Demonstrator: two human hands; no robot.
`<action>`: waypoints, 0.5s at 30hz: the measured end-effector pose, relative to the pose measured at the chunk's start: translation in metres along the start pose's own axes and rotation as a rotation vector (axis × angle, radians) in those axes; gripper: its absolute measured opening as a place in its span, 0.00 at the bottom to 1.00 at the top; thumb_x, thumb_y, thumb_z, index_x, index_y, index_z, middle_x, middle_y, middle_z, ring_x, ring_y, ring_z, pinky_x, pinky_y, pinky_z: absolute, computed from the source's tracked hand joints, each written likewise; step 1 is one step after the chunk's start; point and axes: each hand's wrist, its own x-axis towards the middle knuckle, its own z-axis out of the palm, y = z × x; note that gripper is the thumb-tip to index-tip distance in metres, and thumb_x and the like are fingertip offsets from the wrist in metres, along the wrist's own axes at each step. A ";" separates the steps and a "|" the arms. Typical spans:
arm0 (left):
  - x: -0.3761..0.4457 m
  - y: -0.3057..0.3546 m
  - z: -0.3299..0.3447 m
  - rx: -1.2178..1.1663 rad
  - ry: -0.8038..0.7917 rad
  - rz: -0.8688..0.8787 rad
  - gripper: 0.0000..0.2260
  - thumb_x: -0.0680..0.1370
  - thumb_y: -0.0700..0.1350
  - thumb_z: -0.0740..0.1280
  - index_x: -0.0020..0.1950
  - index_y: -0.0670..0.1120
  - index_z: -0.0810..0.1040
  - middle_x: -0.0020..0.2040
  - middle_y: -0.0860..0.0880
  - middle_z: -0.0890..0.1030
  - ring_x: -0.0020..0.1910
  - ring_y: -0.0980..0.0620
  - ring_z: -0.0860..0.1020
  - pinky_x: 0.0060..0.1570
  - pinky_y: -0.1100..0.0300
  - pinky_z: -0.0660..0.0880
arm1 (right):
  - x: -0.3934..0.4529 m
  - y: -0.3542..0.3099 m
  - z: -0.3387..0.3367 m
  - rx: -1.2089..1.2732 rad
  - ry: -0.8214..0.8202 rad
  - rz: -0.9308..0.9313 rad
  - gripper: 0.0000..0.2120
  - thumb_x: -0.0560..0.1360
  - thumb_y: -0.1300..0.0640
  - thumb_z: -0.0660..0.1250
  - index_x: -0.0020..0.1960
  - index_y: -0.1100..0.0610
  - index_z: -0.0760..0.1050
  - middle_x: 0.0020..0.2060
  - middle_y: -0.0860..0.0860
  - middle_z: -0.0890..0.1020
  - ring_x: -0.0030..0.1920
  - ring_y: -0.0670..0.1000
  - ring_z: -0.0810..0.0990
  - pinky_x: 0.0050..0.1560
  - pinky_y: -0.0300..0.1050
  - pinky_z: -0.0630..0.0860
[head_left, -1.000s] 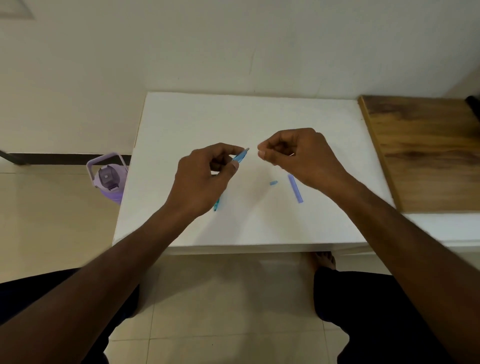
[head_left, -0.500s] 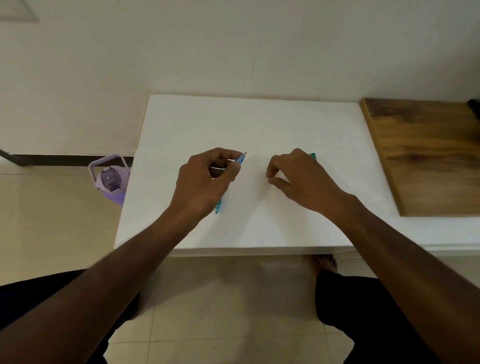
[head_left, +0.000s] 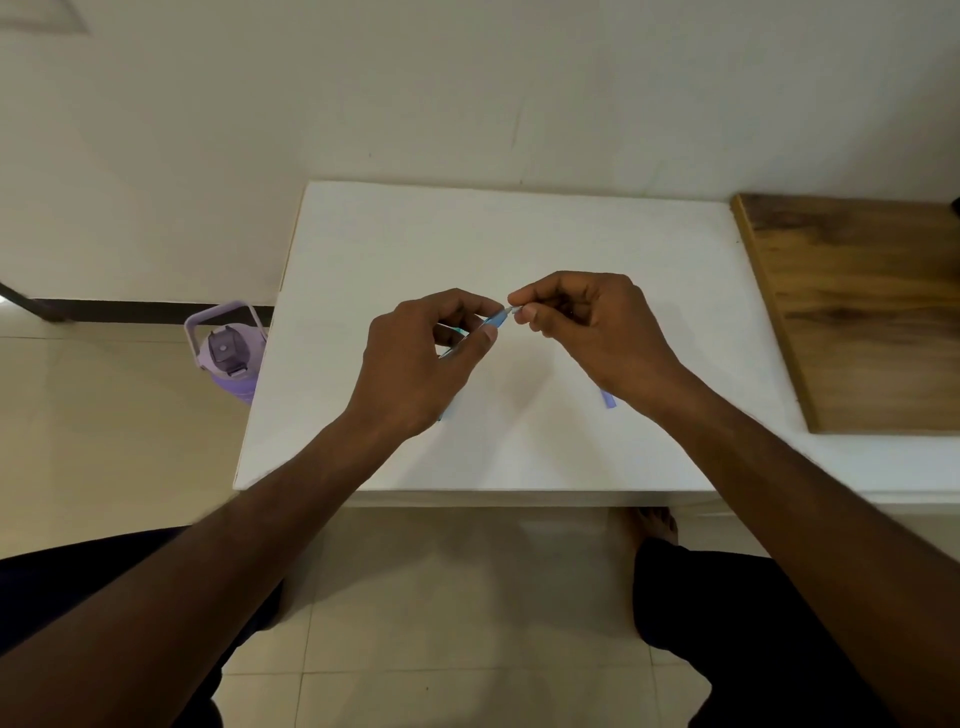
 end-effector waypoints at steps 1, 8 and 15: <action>0.000 0.000 0.000 0.005 -0.002 0.004 0.05 0.81 0.53 0.72 0.55 0.63 0.84 0.42 0.64 0.84 0.48 0.68 0.81 0.42 0.80 0.69 | 0.000 0.000 0.000 -0.001 -0.006 -0.001 0.07 0.80 0.59 0.73 0.55 0.51 0.87 0.45 0.44 0.89 0.49 0.47 0.87 0.53 0.37 0.81; 0.000 0.000 0.000 0.008 -0.015 -0.001 0.06 0.81 0.52 0.72 0.55 0.63 0.83 0.44 0.64 0.84 0.49 0.65 0.82 0.42 0.79 0.70 | 0.003 0.000 -0.002 0.057 0.007 0.001 0.08 0.81 0.62 0.71 0.56 0.53 0.87 0.45 0.47 0.89 0.48 0.47 0.87 0.52 0.38 0.81; -0.002 0.000 0.000 0.032 -0.042 0.023 0.06 0.81 0.50 0.73 0.56 0.58 0.86 0.45 0.61 0.85 0.48 0.62 0.82 0.42 0.78 0.70 | 0.003 0.000 -0.002 -0.017 -0.085 -0.001 0.07 0.80 0.59 0.74 0.56 0.53 0.87 0.44 0.47 0.89 0.45 0.45 0.87 0.53 0.39 0.82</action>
